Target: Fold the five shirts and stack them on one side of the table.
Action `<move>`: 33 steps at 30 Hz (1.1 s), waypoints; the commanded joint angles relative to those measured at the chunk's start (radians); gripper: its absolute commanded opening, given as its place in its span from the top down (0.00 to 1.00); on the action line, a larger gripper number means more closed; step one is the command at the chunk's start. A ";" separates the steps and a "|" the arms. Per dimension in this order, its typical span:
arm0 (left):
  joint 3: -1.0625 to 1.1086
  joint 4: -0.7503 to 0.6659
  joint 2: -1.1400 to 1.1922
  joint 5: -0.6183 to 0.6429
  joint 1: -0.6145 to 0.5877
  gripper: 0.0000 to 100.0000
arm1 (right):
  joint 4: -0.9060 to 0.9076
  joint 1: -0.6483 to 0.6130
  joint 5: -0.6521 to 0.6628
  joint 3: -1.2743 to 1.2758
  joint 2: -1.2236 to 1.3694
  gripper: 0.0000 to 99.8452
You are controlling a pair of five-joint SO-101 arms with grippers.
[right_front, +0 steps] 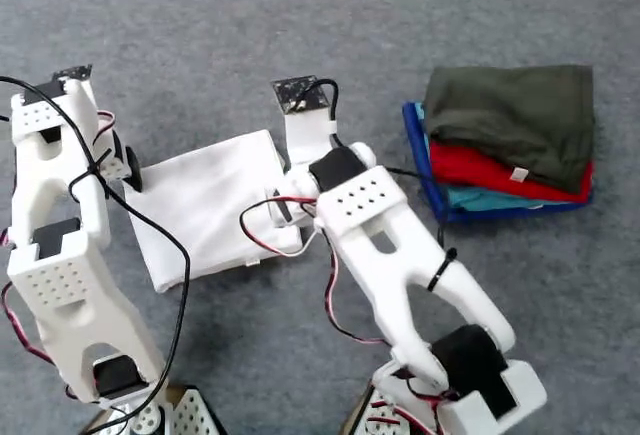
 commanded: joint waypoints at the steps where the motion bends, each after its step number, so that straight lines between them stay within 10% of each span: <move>1: -0.002 -0.032 -0.010 -0.006 0.011 0.81 | -0.058 -0.013 -0.075 0.007 0.010 0.83; 7: -0.002 -0.032 -0.010 -0.006 0.012 0.81 | -0.132 -0.056 -0.170 0.081 0.047 0.67; 33: 0.087 -0.095 -0.008 0.002 0.051 0.82 | -0.278 -0.173 -0.275 -0.102 0.489 0.72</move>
